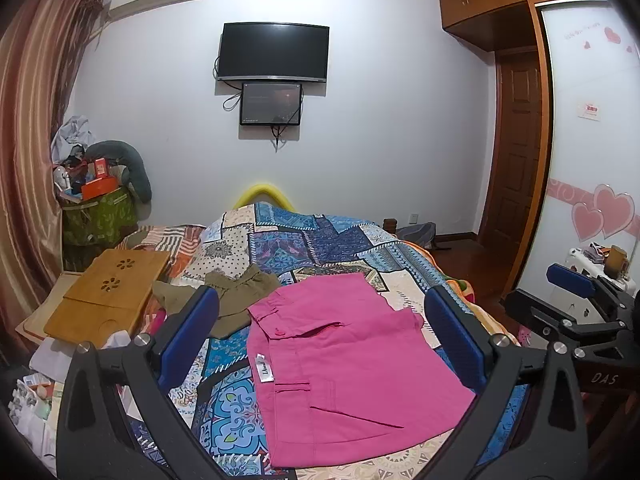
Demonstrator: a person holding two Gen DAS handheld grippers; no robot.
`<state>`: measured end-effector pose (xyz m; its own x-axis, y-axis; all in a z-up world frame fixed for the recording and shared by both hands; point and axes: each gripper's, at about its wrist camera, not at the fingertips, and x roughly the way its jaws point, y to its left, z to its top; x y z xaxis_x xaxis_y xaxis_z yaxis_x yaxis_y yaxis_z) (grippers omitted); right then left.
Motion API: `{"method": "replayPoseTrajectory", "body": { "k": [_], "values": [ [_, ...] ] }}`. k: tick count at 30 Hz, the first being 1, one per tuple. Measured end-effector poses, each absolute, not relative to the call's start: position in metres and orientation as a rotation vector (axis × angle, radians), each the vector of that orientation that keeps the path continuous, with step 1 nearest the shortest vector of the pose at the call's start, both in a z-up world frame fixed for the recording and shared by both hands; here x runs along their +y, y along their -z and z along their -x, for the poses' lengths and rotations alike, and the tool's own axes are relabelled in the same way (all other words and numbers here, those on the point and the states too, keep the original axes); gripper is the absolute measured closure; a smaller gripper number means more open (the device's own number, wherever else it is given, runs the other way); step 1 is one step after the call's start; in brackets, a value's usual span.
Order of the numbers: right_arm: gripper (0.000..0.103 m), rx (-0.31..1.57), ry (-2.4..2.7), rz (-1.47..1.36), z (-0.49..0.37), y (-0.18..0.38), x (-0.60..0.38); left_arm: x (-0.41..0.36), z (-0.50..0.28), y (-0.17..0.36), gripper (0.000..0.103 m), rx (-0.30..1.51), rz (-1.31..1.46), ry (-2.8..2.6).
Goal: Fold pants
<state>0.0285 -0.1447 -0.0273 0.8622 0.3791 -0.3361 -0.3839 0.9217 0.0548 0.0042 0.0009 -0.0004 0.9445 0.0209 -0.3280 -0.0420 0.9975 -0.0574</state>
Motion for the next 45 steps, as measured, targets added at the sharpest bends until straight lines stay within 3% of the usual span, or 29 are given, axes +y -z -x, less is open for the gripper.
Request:
{"method": "replayPoseTrajectory", "body": {
  "k": [45],
  "values": [
    [0.000, 0.324, -0.412, -0.003, -0.022, 0.023, -0.146, -0.004, 0.009, -0.014, 0.000, 0.296, 0.038, -0.045]
  ]
}}
